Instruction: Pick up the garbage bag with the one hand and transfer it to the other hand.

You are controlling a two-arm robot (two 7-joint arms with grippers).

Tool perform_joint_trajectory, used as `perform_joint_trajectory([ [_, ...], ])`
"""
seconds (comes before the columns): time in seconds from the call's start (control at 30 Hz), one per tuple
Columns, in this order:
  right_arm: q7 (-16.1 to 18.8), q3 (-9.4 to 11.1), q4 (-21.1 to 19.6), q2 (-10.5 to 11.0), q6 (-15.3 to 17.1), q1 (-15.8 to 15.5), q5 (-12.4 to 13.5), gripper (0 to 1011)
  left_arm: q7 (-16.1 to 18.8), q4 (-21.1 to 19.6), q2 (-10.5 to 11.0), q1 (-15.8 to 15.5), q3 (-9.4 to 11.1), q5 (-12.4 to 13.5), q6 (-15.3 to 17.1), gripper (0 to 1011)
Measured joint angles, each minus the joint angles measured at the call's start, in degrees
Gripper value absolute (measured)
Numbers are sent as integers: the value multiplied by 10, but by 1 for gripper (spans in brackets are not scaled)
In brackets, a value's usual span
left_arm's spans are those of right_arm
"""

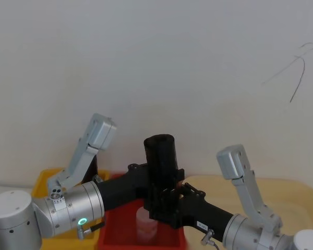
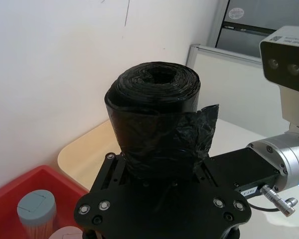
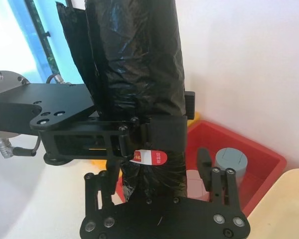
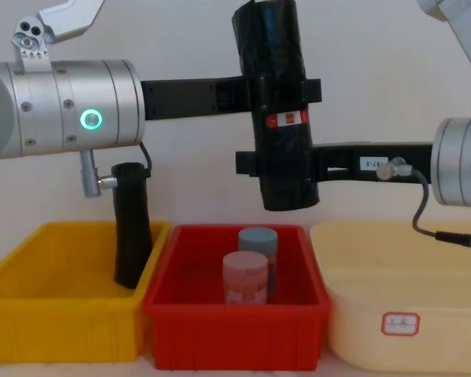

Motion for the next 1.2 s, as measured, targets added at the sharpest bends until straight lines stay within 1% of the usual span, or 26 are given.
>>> perform_joint_trajectory([
  [0.07, 0, 0, 0, 0, 0, 0, 0, 908, 0, 0, 1, 0, 1, 1, -1, 401],
  [0.13, 0, 0, 0, 0, 0, 0, 0, 841, 0, 1, 1, -1, 2, 3, -3, 401],
  [0.2, -1, 0, 0, 0, 0, 0, 0, 807, 0, 2, 2, -1, 3, 3, -4, 401],
  [0.23, -1, 0, 0, 0, 0, 1, 0, 748, 1, 2, 2, -1, 4, 4, -5, 401],
  [0.37, -1, -1, 0, 1, 0, 1, 1, 675, 1, 3, 3, -1, 5, 5, -7, 401],
  [0.4, -1, -1, 0, 1, 0, 1, 1, 618, 1, 3, 3, -1, 5, 5, -7, 401],
  [0.43, -1, -1, 0, 1, 1, 1, 1, 602, 1, 3, 3, -1, 6, 6, -8, 401],
  [0.47, -1, -1, 0, 1, 1, 1, 1, 559, 1, 3, 3, -1, 6, 6, -8, 401],
  [0.57, -1, -1, 0, 1, 1, 1, 1, 535, 1, 3, 4, -1, 6, 7, -9, 401],
  [0.8, -1, -1, 0, 1, 1, 1, 2, 535, 1, 4, 4, -2, 7, 8, -10, 404],
  [0.93, -3, -1, 0, 1, 0, 1, 4, 533, 2, 4, 4, -2, 8, 8, -10, 505],
  [0.97, -3, -1, 0, 1, 0, 1, 4, 533, 2, 4, 5, -2, 8, 8, -10, 560],
  [1.0, -4, -1, 1, 1, 0, 1, 5, 533, 2, 4, 5, -2, 8, 8, -10, 570],
  [1.1, -7, -1, 1, 0, -2, 0, 6, 533, 2, 4, 5, -2, 8, 8, -10, 673],
  [1.2, -11, 0, 1, -1, -4, 0, 8, 533, 2, 4, 5, -2, 8, 9, -11, 751],
])
